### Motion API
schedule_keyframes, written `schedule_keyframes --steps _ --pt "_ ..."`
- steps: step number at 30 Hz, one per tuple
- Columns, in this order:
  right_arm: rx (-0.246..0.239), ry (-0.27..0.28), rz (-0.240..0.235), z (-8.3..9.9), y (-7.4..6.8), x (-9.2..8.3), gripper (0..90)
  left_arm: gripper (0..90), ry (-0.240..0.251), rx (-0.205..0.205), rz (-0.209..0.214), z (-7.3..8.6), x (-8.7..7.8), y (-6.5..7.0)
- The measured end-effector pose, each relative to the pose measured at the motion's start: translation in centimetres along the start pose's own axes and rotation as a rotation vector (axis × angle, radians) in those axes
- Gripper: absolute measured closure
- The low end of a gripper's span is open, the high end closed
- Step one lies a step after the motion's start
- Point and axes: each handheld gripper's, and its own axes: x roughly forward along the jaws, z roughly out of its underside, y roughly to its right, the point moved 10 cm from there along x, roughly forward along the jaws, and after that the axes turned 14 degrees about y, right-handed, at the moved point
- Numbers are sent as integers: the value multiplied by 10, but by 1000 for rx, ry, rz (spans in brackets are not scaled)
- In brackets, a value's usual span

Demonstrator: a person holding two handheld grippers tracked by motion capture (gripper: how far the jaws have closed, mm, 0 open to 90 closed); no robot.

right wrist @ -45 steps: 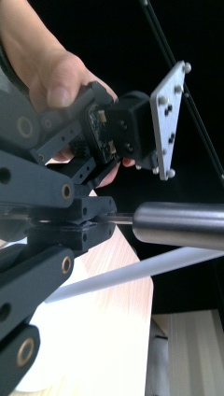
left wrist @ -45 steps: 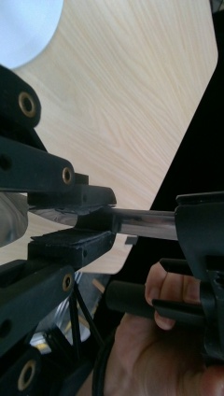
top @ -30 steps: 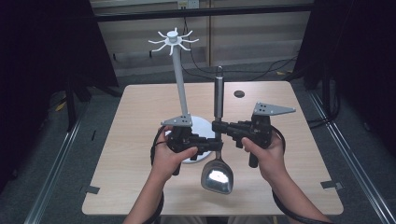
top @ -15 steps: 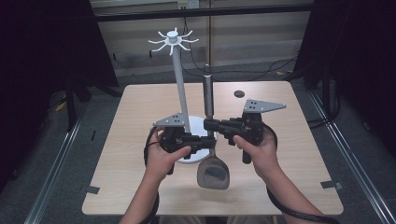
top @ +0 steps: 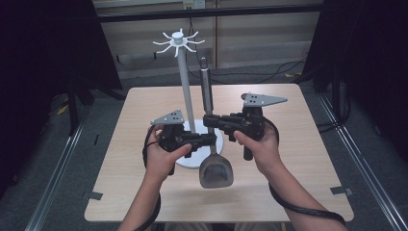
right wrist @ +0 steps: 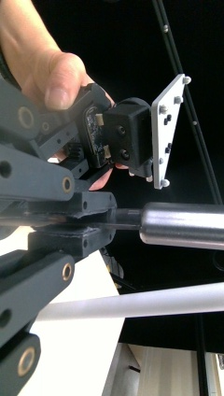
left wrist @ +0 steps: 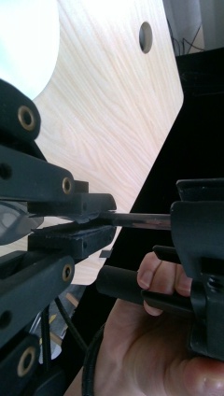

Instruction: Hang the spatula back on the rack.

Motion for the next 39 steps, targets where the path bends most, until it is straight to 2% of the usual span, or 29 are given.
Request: schedule_keyframes --steps 11,16,24,30,39 --pt "-4 15 -19 -11 4 15 834 859 19 9 -20 -12 -5 -8" --pt "15 24 -18 -10 9 19 828 860 16 5 -41 -13 -6 -14" --pt "19 30 -13 -7 13 24 821 863 22 -2 -54 -11 -7 -20" --pt "18 36 -3 -5 15 27 812 863 12 28 -77 -10 -8 -25" --pt "14 41 17 -4 19 28 802 860 8 43 -100 -10 -6 -30"
